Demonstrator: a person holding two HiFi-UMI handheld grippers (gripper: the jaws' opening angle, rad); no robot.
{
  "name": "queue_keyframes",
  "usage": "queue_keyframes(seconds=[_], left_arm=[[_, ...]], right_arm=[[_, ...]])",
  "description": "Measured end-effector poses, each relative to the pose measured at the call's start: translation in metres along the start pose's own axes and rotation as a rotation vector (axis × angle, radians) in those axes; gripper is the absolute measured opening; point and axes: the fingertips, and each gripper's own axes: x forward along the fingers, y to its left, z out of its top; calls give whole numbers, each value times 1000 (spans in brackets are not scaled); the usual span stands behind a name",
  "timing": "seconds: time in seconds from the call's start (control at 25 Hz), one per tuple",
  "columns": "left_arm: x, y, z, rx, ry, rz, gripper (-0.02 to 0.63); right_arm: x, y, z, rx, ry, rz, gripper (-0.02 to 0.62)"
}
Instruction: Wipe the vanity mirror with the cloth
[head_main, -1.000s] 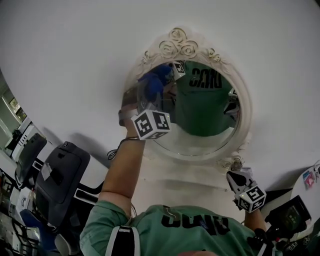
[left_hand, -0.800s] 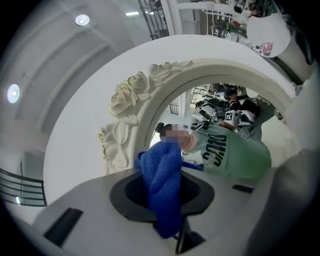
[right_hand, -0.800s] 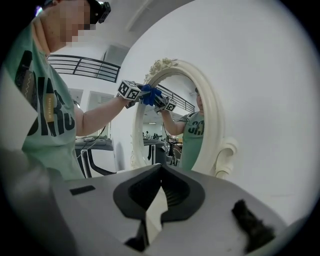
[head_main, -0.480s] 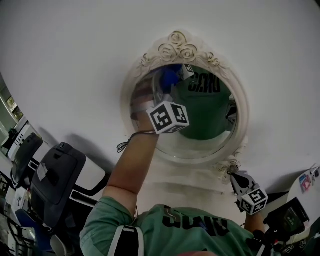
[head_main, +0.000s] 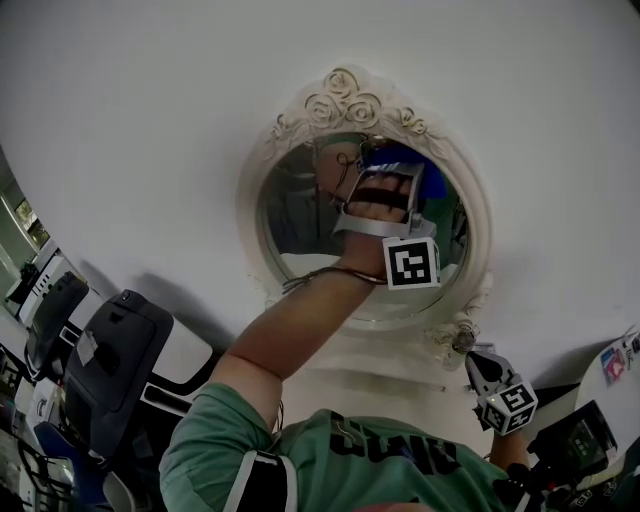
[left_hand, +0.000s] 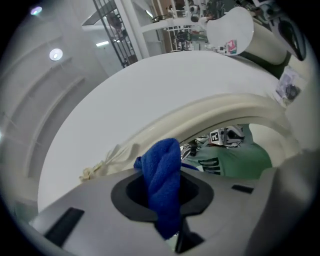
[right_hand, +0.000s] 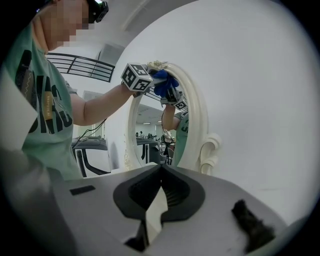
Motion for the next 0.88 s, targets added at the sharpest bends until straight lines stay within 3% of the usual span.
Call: queue_keyframes(seconds=[0.2,0.32,0.4,0.56,0.68,0.88], left_arm=[[-1,-34,29,81,-56,-48,81],[-14,-48,39,19,-132,-151,87],[-35,-46,24,-36,-146,-173,89],[-71,-14,-85,-50,26,-58,89],[-90,-5,-177,-90,202,-36,89],[-100,1,-250,-68,360,-28,89]], right_arm=[[1,4,-1,-11,2,13,12],[1,6,2,-28,-8,10,12],[1,11,7,-46,-14,12,12],[2,19,13,-67,-10,21,12],[4,26,13,-76,6,30,12],[7,39,31,-97,2,31,12]])
